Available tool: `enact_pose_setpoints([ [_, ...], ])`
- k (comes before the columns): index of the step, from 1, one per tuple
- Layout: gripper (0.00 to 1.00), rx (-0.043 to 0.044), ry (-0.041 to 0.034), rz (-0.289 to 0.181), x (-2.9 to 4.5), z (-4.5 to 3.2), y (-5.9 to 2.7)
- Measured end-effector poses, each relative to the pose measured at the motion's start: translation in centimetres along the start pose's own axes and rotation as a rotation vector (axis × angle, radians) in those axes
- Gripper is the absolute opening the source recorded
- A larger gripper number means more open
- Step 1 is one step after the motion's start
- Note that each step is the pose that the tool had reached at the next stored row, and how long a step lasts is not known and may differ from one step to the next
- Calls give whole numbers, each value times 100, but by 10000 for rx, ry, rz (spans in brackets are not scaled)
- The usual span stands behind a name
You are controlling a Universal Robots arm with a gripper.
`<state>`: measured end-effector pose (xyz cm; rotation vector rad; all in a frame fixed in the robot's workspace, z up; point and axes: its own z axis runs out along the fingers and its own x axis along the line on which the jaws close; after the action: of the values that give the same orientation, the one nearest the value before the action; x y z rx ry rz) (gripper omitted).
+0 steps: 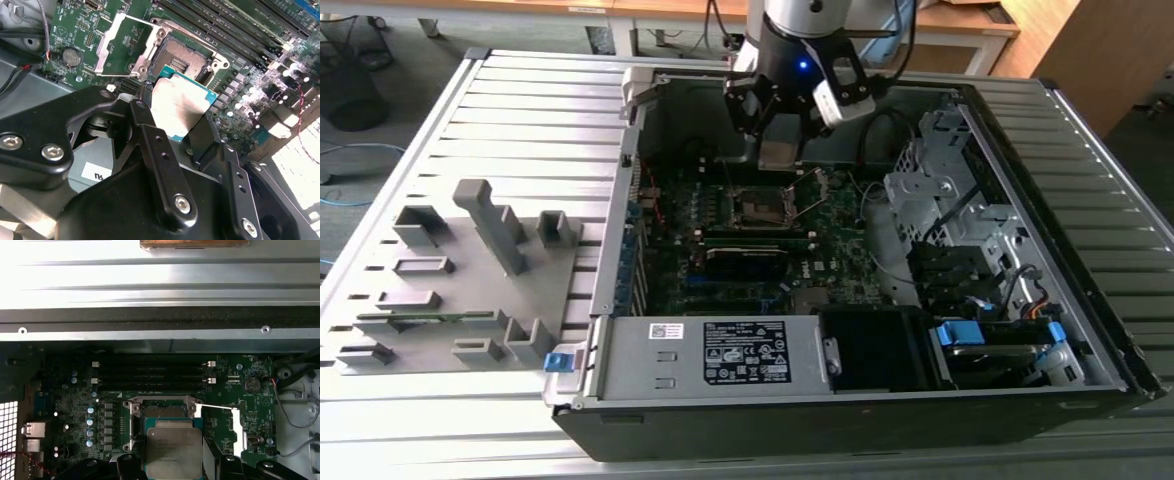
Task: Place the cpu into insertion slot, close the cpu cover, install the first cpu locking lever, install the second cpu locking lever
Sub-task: 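Place the cpu into insertion slot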
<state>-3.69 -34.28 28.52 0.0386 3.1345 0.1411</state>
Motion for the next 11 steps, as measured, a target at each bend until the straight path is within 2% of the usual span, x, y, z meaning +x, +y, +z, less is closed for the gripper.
enact_pose_setpoints([
  [7, 54, 5, -47, -5, 5, 86, -9],
  [11, 54, 95, -50, -5, 5, 100, -10],
])
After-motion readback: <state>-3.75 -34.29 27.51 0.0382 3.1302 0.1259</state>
